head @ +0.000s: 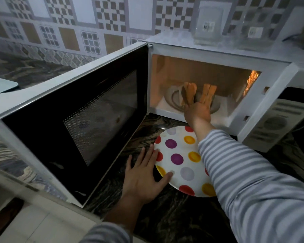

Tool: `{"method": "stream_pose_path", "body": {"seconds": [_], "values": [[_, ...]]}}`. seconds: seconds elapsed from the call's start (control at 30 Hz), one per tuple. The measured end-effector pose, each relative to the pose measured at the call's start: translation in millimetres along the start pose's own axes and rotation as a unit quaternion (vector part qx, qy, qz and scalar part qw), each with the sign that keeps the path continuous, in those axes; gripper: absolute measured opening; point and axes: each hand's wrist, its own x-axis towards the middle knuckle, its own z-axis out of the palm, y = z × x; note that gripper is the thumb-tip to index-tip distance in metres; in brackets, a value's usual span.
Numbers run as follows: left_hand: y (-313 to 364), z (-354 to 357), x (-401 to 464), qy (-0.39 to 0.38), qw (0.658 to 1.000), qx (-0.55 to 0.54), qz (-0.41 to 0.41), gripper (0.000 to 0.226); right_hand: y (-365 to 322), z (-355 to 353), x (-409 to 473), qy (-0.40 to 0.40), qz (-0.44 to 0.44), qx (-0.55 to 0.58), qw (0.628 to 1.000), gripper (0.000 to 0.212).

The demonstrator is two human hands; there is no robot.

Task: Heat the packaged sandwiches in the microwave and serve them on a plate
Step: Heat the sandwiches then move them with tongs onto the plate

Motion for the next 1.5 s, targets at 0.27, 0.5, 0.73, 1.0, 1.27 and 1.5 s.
{"method": "stream_pose_path", "body": {"seconds": [0.27, 0.5, 0.73, 1.0, 1.27, 1.5], "values": [[0, 0, 0, -0.009, 1.0, -0.003, 0.002, 0.085, 15, -6, -13, 0.009, -0.011, 0.011, 1.0, 0.051], [-2, 1, 0, -0.02, 1.0, 0.005, 0.007, 0.09, 49, -30, -75, 0.023, -0.057, 0.024, 0.998, 0.044], [-1, 0, 0, -0.036, 0.999, 0.027, 0.006, 0.09, 95, -31, -160, -0.014, -0.094, 0.003, 0.995, 0.047], [0, 2, 1, -0.04, 0.998, 0.052, 0.001, 0.091, 115, -22, -216, -0.023, -0.123, -0.083, 0.989, 0.045], [0, 3, 2, -0.041, 0.998, 0.056, 0.0, 0.09, 118, -20, -216, -0.019, -0.126, -0.068, 0.99, 0.048], [0, 2, 1, -0.035, 0.998, 0.046, 0.0, 0.089, 118, -35, -208, -0.04, -0.117, 0.022, 0.992, 0.059]]}}
